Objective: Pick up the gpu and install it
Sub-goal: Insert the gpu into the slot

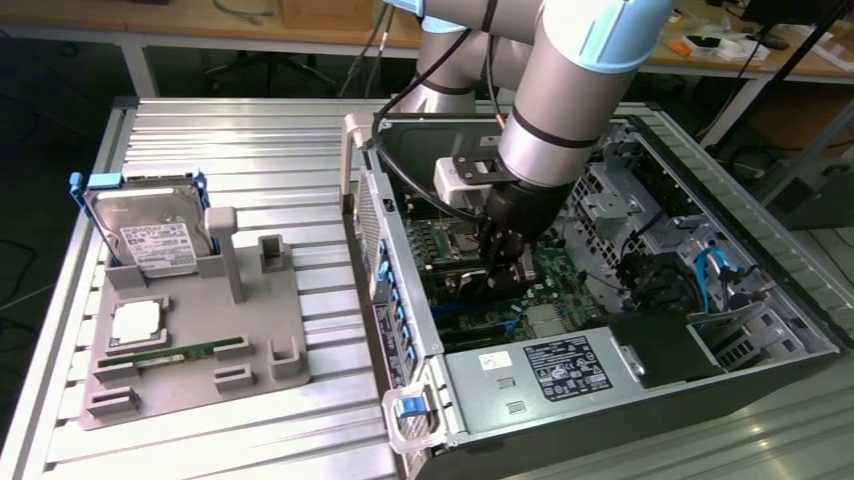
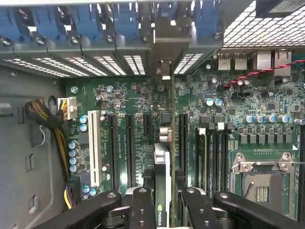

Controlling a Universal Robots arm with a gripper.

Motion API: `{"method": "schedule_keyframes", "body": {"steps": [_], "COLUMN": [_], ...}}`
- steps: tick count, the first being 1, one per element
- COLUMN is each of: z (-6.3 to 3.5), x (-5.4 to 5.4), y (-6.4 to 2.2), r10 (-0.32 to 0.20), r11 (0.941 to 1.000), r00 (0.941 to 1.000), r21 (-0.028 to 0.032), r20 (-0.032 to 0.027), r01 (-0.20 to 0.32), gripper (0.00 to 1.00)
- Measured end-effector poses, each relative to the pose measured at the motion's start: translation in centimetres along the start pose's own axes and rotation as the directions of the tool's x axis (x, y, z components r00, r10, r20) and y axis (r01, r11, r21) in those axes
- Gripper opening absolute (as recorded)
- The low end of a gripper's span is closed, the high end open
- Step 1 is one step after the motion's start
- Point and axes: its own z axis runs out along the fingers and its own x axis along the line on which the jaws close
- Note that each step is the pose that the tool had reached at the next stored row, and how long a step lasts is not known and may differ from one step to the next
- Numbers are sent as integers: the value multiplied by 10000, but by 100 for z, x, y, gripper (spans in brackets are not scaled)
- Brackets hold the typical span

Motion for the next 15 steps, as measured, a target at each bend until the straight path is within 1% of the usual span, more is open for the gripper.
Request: {"method": "schedule_keyframes", "body": {"steps": [8,9,10,11,12,13,15], "z": [1,2,4,8,10,11,12], "x": [-1,-1,-1,-1,-1,-2,-2], "y": [0,0,1,1,1,0,2], "r10": [1,5,23,50,72,85,84], "r11": [10000,10000,10000,10000,10000,10000,10000], "r00": [10000,10000,10000,9999,9999,9999,9999], "r21": [0,-1,-1,-2,-4,-3,-4], "r20": [1,11,37,89,112,130,130], "r01": [-1,-5,-23,-50,-72,-84,-84], "gripper": [27,27,27,27,27,27,27]}}
